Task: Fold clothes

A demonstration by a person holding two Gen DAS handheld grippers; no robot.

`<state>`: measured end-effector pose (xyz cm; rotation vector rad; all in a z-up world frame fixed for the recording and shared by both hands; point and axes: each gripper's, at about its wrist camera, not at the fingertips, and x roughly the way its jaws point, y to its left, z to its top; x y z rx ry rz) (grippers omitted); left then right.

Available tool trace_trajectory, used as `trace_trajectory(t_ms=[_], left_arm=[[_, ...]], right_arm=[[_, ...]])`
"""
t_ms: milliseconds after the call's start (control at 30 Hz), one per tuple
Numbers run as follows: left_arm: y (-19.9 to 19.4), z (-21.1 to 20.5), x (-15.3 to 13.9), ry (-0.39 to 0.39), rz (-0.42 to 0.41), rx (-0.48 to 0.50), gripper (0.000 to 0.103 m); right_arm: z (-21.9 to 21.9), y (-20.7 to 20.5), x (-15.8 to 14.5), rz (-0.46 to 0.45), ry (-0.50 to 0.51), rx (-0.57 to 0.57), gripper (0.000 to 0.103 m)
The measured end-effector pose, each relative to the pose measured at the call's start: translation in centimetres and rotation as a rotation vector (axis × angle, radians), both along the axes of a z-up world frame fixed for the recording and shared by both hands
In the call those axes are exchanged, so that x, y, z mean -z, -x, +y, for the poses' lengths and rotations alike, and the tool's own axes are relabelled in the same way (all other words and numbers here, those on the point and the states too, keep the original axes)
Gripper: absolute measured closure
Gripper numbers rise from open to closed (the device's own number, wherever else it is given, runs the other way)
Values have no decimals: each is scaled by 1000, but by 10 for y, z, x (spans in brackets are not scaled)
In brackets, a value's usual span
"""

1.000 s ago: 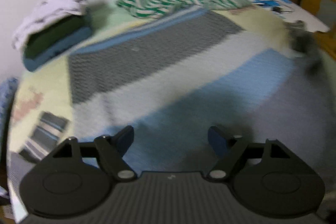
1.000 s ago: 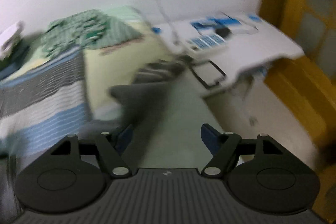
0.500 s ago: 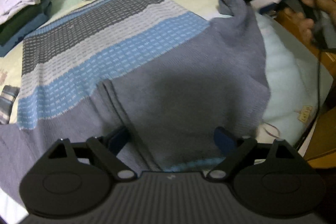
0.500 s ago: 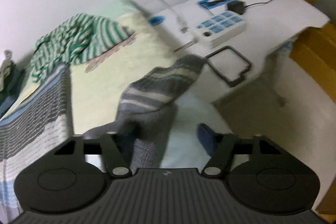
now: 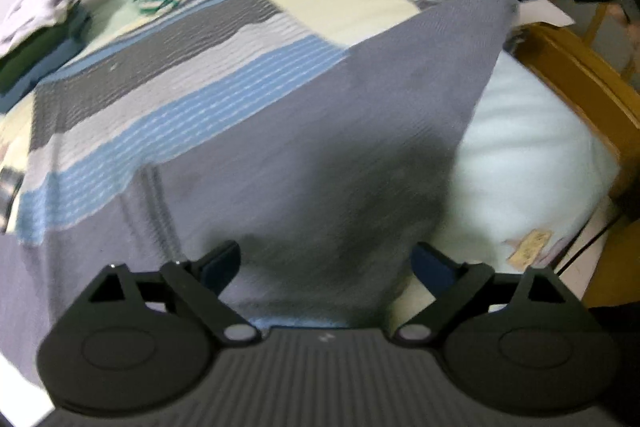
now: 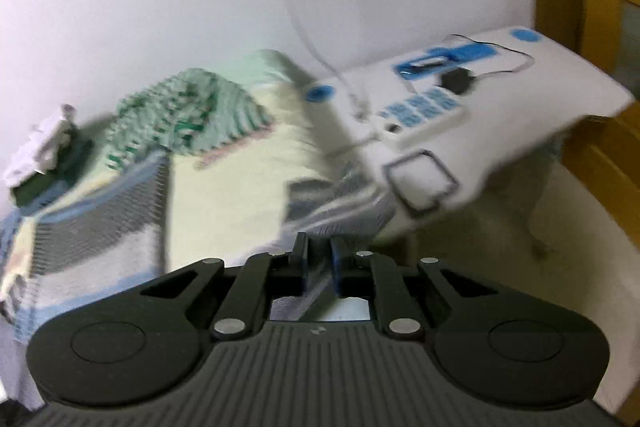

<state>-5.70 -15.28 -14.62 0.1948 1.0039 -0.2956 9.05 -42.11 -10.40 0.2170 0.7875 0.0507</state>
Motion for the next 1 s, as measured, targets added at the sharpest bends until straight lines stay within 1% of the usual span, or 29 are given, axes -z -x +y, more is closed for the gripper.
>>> trace_trajectory(t_ms=[33,67,133,167,200,233,267,300,333,400,467,533,600,667,700,733,767,800,833,900,1000], left_arm=[[-1,-3,0,1,0,14,7],[-2,-7,2,-5,2,29,7],[-4,-12,5,-24,7,47,7],[-4,-13,6,-29,12,52,7],[-5,-14,8,-31,17,56,7],[-5,-15,9,-30,23,57,7],[-5,-15,9,-30,28,59,7],[-4,-16,10,-33,32,61,7],[-3,-17,11,-38,34,63,7],[-2,-20,11,-50,33,67,7],[-1,-23,10,-61,23,64,7],[-1,-24,9,-74,9,56,7],[0,-21,8,-74,7,38,7],[1,-17,8,-72,10,18,7],[1,-15,8,-71,14,8,7],[2,-13,8,-69,17,0,7],[3,-12,8,-68,19,-7,6],[3,-10,8,-65,20,-12,6],[3,-9,9,-62,21,-17,5],[0,-8,9,-55,22,-24,5],[-3,-10,4,-44,5,-20,5]], right_arm=[[-1,5,4,14,42,11,87],[-4,9,8,36,60,17,84],[-14,13,21,94,9,17,82],[-20,15,24,100,-29,34,80],[-26,15,26,101,-69,53,70],[-33,14,26,97,-113,75,55],[-39,12,27,92,-157,97,47],[-44,9,28,84,-202,118,38],[-47,3,32,78,-239,131,35],[-50,-13,41,103,-284,154,34],[-50,-29,54,156,-315,191,35],[-48,-42,66,195,-293,234,35],[-48,-53,75,221,-304,233,35],[-50,-61,81,244,-354,236,34],[-51,-63,83,251,-386,239,35],[-52,-65,83,247,-417,236,44],[-51,-67,82,232,-444,227,51],[-50,-69,80,217,-461,220,62],[-47,-70,77,200,-452,214,76],[-44,-68,68,155,-411,203,93],[-48,-52,48,52,-362,210,94]])
